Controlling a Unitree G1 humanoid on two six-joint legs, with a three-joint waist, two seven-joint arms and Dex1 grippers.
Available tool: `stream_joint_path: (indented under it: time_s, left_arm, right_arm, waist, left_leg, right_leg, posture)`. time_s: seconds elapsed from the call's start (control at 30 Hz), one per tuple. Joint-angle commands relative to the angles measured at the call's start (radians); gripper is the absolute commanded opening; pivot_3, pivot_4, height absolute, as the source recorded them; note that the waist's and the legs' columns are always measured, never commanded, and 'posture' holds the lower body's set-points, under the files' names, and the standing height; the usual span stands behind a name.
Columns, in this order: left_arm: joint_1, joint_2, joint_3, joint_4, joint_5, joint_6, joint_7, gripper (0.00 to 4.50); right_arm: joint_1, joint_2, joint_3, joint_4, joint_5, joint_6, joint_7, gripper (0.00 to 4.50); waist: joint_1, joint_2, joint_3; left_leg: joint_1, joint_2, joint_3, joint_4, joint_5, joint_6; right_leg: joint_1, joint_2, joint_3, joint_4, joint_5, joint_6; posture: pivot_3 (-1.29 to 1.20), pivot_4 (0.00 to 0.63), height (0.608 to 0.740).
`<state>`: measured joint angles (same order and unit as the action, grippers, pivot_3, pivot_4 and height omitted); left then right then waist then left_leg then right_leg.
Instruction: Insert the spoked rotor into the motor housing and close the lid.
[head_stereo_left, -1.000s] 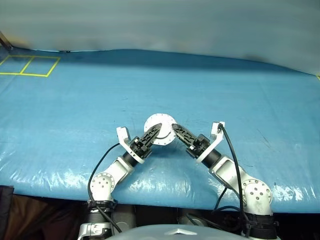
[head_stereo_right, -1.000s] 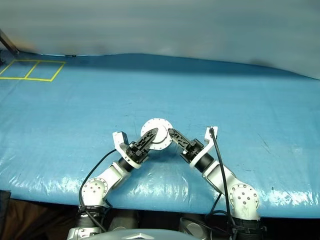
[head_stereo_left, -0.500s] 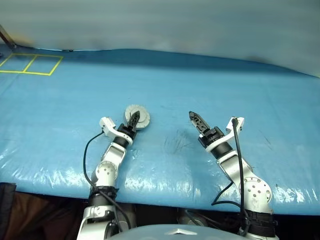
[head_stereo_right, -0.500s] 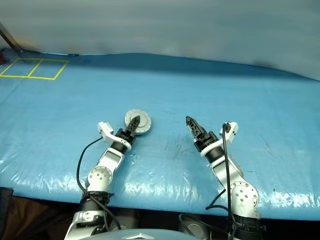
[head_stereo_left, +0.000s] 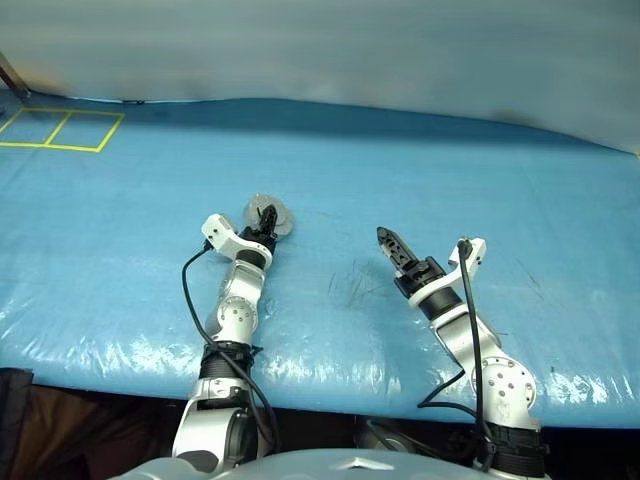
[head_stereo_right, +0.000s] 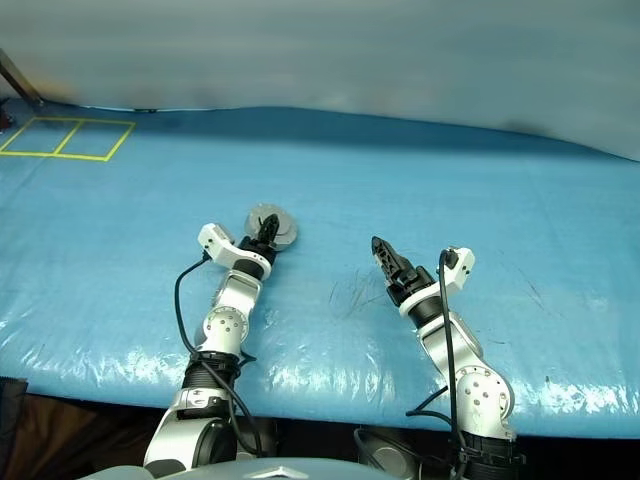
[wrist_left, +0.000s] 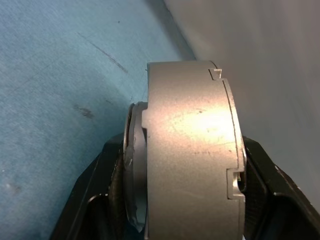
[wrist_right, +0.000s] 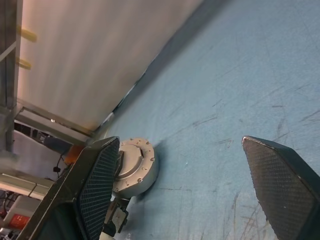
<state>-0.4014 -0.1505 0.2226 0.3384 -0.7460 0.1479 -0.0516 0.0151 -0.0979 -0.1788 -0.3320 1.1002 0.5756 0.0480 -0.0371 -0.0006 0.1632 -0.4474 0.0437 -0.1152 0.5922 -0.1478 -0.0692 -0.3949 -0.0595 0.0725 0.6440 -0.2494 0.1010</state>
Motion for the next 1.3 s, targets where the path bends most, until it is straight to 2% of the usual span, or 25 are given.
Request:
stream_joint_path:
  time_s: [0.03,0.23,0.5,0.7,0.83,0.97,1.13,1.3]
  left_arm:
    - [0.025,-0.051,0.016,-0.036,0.013,-0.035,-0.007,2.79]
    - [0.013,-0.055,0.077,-0.039,0.050,-0.201,0.047,4.48]
    - [0.022,-0.034,0.060,-0.072,0.143,-0.361,0.034,4.48]
    - [0.061,0.034,-0.154,-0.118,0.395,-0.495,-0.144,4.48]
    - [0.086,0.116,-0.291,-0.127,0.418,-0.433,-0.364,4.48]
    - [0.095,0.222,-0.391,-0.130,0.477,-0.333,-0.498,4.48]
    - [0.084,0.332,-0.478,-0.122,0.573,-0.245,-0.590,4.48]
    - [0.085,0.347,-0.490,-0.139,0.580,-0.210,-0.639,4.48]
  right_arm:
    - [-0.002,0.006,-0.006,-0.030,-0.004,-0.005,0.005,4.15]
    - [-0.012,0.008,-0.022,-0.016,0.017,0.013,-0.008,4.16]
    - [-0.021,0.002,-0.020,-0.014,0.001,0.028,-0.002,4.16]
    - [-0.009,-0.064,0.085,-0.006,-0.367,-0.168,0.076,4.16]
    - [-0.012,-0.094,0.086,0.034,-0.489,-0.240,0.113,4.16]
    - [-0.011,-0.146,0.087,0.064,-0.567,-0.263,0.167,4.16]
    - [-0.013,-0.236,0.103,0.136,-0.631,-0.273,0.290,4.16]
    - [-0.041,-0.266,0.091,0.212,-0.666,-0.313,0.370,4.16]
  waist:
    - [0.000,0.000,0.000]
    - [0.001,0.000,0.000]
    - [0.003,0.000,0.000]
    - [0.007,0.000,0.000]
    - [0.004,0.001,-0.001]
    - [-0.006,0.002,-0.001]
    - [-0.005,0.002,-0.001]
    - [0.000,0.002,-0.001]
  left_leg:
    - [0.000,0.000,0.000,0.000,0.000,0.000]
    - [0.000,0.000,0.000,-0.001,0.000,0.000]
    - [0.001,0.000,0.000,0.001,0.000,0.000]
    - [0.001,-0.001,0.000,0.000,0.000,0.000]
    - [0.002,-0.001,0.000,0.000,0.001,0.000]
    - [0.003,0.000,0.000,-0.001,0.001,0.000]
    - [0.003,0.000,0.000,-0.001,0.001,0.001]
    - [0.003,0.000,0.000,0.000,0.001,0.001]
  right_leg:
    - [0.000,0.000,0.000,0.000,0.000,0.000]
    - [0.000,0.000,0.000,0.000,0.000,0.000]
    - [0.002,0.000,0.000,0.000,0.000,0.000]
    - [0.002,0.000,0.000,-0.001,0.001,0.001]
    - [0.002,0.000,0.000,0.000,0.001,0.001]
    - [0.001,0.000,0.001,0.001,0.001,0.000]
    - [0.002,0.000,0.001,0.001,0.000,0.000]
    - [0.002,0.000,0.001,0.001,0.000,0.000]
  posture:
    - [0.00,0.150,0.740]
    - [0.00,0.150,0.740]
    - [0.00,0.150,0.740]
    - [0.00,0.150,0.740]
    - [0.00,0.150,0.740]
    - [0.00,0.150,0.740]
    - [0.00,0.150,0.740]
    - [0.00,0.150,0.740]
